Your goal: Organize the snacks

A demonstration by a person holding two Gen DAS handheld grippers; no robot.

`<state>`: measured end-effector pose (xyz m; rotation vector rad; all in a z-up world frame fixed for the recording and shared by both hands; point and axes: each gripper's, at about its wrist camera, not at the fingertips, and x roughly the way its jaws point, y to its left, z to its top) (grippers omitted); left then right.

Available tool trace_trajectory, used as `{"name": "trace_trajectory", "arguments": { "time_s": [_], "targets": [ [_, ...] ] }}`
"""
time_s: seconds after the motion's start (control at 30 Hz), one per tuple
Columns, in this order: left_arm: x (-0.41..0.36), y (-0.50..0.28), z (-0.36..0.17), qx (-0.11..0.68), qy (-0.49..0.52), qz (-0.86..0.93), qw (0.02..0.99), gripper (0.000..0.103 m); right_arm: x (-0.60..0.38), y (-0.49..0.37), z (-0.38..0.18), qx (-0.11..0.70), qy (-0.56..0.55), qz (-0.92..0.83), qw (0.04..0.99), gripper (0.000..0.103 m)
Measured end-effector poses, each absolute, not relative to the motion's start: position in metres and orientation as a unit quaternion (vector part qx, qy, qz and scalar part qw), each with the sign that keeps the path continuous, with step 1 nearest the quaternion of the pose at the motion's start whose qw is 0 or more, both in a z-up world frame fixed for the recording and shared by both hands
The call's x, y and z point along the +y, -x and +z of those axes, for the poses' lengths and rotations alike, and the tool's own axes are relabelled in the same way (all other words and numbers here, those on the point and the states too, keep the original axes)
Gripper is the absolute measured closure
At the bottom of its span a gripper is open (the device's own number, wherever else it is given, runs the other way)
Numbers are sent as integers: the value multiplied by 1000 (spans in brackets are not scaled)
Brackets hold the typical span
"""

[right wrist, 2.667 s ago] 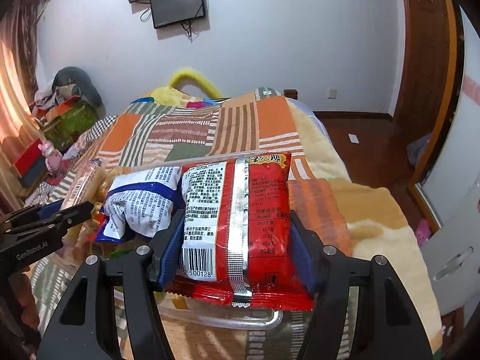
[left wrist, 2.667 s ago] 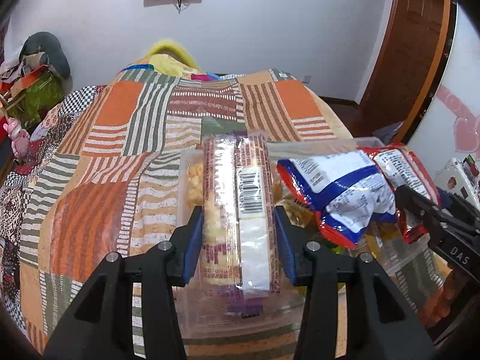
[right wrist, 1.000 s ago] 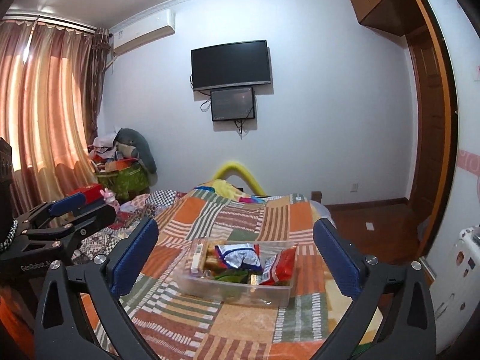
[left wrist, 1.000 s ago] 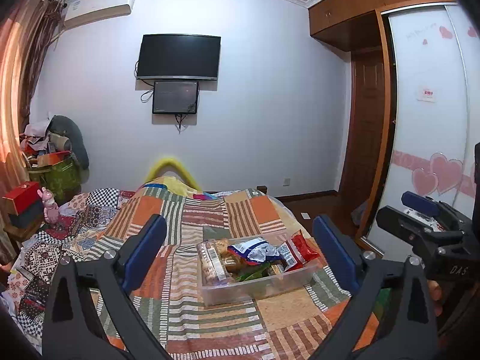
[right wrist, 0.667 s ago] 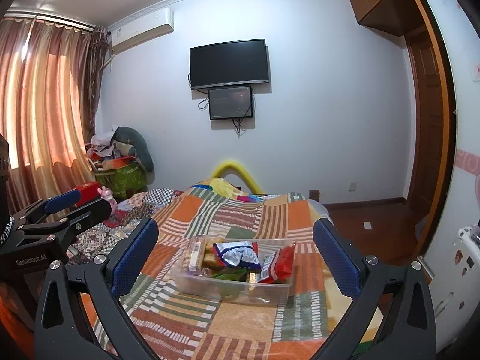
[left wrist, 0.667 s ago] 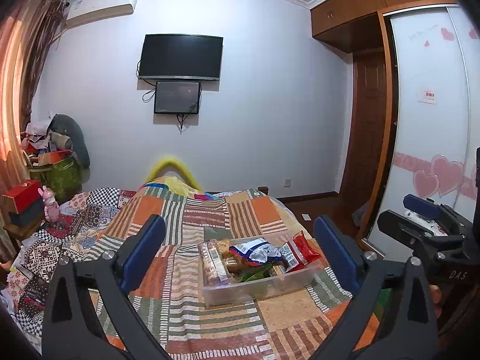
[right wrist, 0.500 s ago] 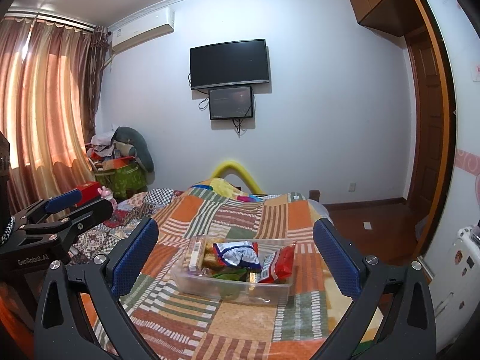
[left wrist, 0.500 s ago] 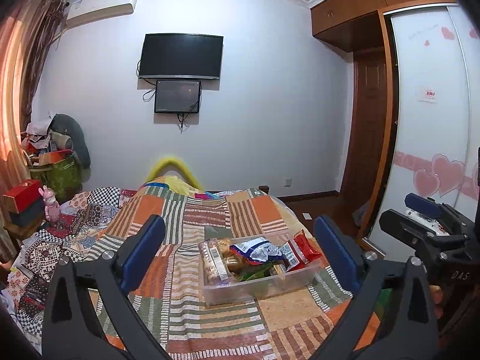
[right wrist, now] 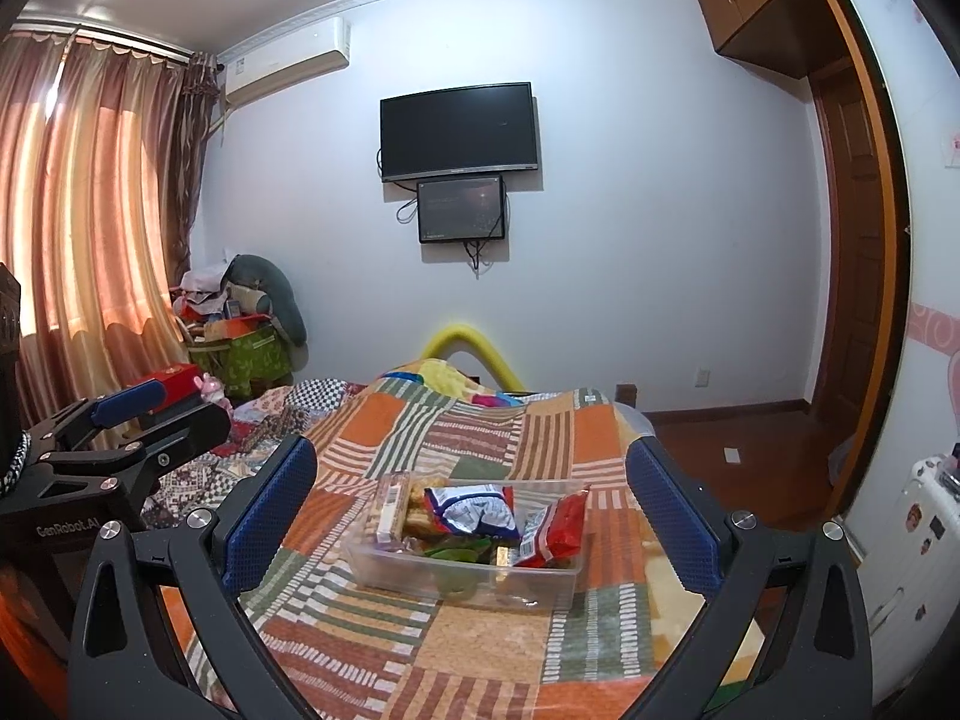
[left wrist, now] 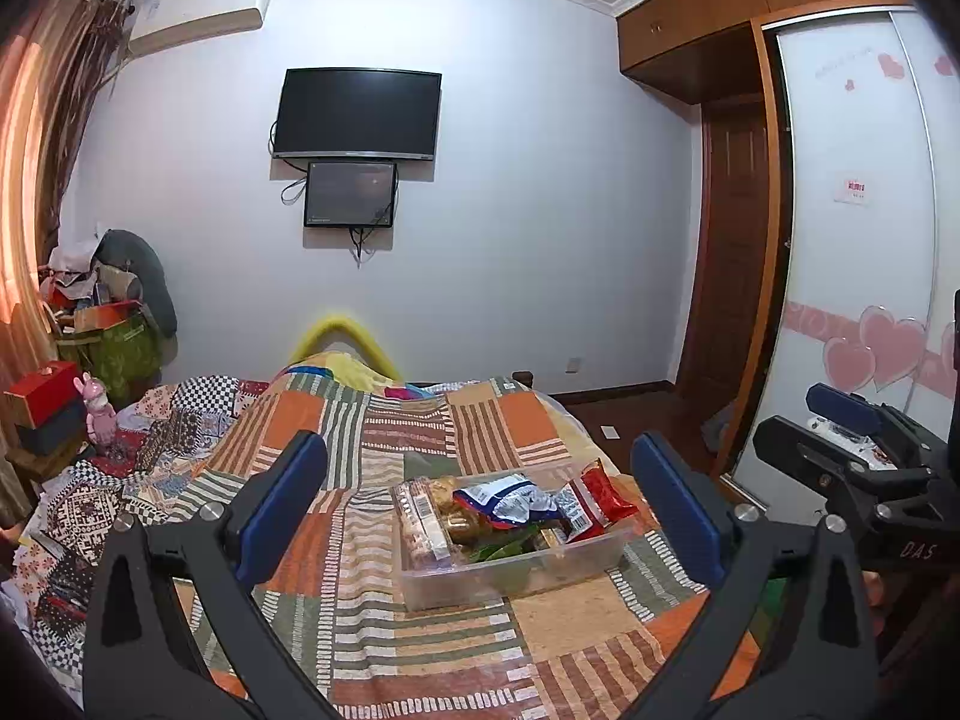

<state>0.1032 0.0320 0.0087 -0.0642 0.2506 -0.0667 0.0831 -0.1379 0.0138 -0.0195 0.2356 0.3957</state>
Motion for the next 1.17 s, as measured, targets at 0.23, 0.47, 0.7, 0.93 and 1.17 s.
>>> {"name": "trace_trajectory", "arguments": {
  "time_s": [0.23,0.47,0.7,0.93,1.17],
  "targets": [
    [33,-106,6,132,39,-33,990,0,-138,-84,15,117,8,197,973,0],
    [31,-102,7,129,33,-36,990,0,-140,-83,17,115,9,198,973,0],
    [28,-100,8,128,29,-43,990,0,-139,-84,17,117,3,200,973,0],
    [29,-99,8,133,33,-43,990,0,-138,-84,18,119,4,200,973,0],
    [29,-98,7,138,32,-46,989,0,-138,-85,15,124,4,201,972,0]
  ]
}}
